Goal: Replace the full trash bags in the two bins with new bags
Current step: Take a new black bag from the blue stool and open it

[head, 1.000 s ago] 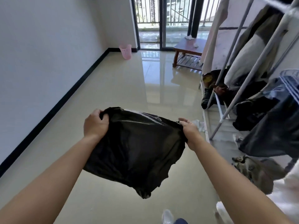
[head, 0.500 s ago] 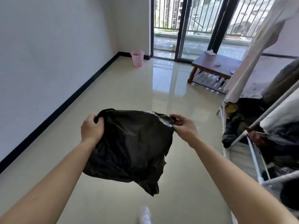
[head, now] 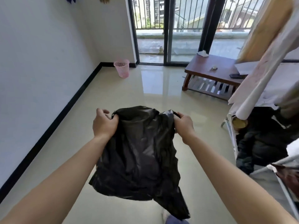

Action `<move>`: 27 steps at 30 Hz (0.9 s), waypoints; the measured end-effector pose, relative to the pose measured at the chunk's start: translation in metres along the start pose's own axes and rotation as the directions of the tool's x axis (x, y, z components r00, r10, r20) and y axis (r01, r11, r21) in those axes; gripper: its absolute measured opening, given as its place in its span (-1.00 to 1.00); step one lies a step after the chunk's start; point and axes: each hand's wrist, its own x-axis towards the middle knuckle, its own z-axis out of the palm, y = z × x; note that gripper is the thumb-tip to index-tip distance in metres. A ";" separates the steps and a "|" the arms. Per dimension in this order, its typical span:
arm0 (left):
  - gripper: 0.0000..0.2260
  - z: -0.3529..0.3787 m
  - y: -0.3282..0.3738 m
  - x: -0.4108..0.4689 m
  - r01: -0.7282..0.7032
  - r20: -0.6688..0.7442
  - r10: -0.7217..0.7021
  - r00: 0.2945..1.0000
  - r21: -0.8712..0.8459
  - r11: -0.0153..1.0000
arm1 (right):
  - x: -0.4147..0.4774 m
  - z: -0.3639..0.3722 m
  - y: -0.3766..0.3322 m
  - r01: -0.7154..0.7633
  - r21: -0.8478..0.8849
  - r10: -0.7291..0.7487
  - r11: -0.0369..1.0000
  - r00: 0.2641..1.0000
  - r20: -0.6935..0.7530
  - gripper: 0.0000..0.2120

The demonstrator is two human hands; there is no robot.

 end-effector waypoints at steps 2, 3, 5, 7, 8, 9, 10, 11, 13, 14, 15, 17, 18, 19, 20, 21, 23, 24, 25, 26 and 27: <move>-0.75 0.031 0.015 0.047 0.041 0.069 -0.037 0.997 -0.063 0.997 | 0.064 0.011 -0.007 -0.067 0.081 0.069 0.994 0.997 -0.022 -0.82; -0.77 0.043 0.025 0.070 0.058 0.116 -0.047 0.992 -0.096 0.994 | 0.096 0.017 -0.013 -0.100 0.107 0.104 0.989 0.994 -0.038 -0.80; -0.69 0.064 0.041 0.115 0.018 0.161 0.001 0.987 -0.115 0.993 | 0.153 0.032 -0.031 -0.160 0.137 0.167 0.978 0.985 -0.046 -0.82; -0.54 0.078 0.054 0.157 -0.110 0.155 0.120 0.981 -0.076 0.991 | 0.206 0.051 -0.058 -0.179 0.153 0.188 0.972 0.981 -0.044 -0.86; -0.50 0.081 0.062 0.174 -0.145 0.156 0.151 0.976 -0.050 0.988 | 0.233 0.064 -0.070 -0.187 0.152 0.196 0.971 0.979 -0.048 -0.85; -0.46 0.085 0.068 0.190 -0.162 0.164 0.165 0.972 -0.035 0.986 | 0.257 0.077 -0.080 -0.197 0.138 0.204 0.971 0.978 -0.041 -0.81; -0.41 0.090 0.073 0.204 -0.164 0.186 0.167 0.968 -0.032 0.986 | 0.282 0.092 -0.088 -0.197 0.123 0.201 0.973 0.979 -0.020 -0.75; -0.38 0.096 0.075 0.221 -0.155 0.233 0.158 0.959 -0.032 0.987 | 0.309 0.107 -0.093 -0.193 0.107 0.193 0.975 0.981 0.007 -0.70; -0.37 0.114 0.077 0.257 -0.126 0.343 0.122 0.932 -0.009 0.992 | 0.363 0.138 -0.102 -0.193 0.087 0.191 0.977 0.981 0.034 -0.64; -0.37 0.125 0.076 0.276 -0.120 0.396 0.109 0.912 0.002 0.993 | 0.389 0.154 -0.107 -0.194 0.096 0.191 0.976 0.981 0.043 -0.63; -0.35 0.136 0.076 0.297 -0.123 0.444 0.097 0.891 0.031 0.992 | 0.416 0.170 -0.113 -0.203 0.105 0.199 0.974 0.979 0.043 -0.62; -0.23 0.160 0.080 0.346 -0.180 0.525 0.082 0.847 0.138 0.974 | 0.471 0.201 -0.125 -0.208 0.106 0.206 0.972 0.978 0.032 -0.63; -0.20 0.173 0.082 0.371 -0.210 0.546 0.070 0.835 0.197 0.958 | 0.495 0.216 -0.133 -0.219 0.117 0.217 0.969 0.976 0.028 -0.63; -0.20 0.187 0.083 0.405 -0.229 0.543 0.060 0.837 0.248 0.941 | 0.525 0.233 -0.144 -0.231 0.120 0.230 0.965 0.973 0.021 -0.63; -0.23 0.196 0.086 0.428 -0.242 0.536 0.056 0.842 0.284 0.928 | 0.545 0.243 -0.153 -0.239 0.125 0.238 0.963 0.971 0.022 -0.64; -0.31 0.202 0.088 0.449 -0.242 0.539 0.041 0.841 0.308 0.920 | 0.560 0.250 -0.162 -0.239 0.127 0.239 0.963 0.971 0.015 -0.67; -0.63 0.216 0.088 0.517 -0.226 0.559 0.008 0.829 0.322 0.919 | 0.604 0.271 -0.193 -0.209 0.084 0.211 0.974 0.978 -0.009 -0.74; -0.79 0.221 0.090 0.553 -0.232 0.555 0.005 0.832 0.340 0.911 | 0.631 0.278 -0.209 -0.185 0.052 0.186 0.981 0.983 -0.015 -0.76; -0.89 0.223 0.094 0.589 -0.232 0.539 0.000 0.842 0.363 0.903 | 0.657 0.281 -0.225 -0.158 0.023 0.158 0.987 0.987 -0.022 -0.78; -0.93 0.225 0.099 0.624 -0.228 0.516 0.005 0.857 0.370 0.901 | 0.684 0.282 -0.239 -0.134 0.000 0.134 0.991 0.990 -0.041 -0.77; -0.92 0.227 0.106 0.655 -0.228 0.501 0.019 0.865 0.361 0.904 | 0.711 0.282 -0.250 -0.122 -0.011 0.121 0.992 0.990 -0.070 -0.74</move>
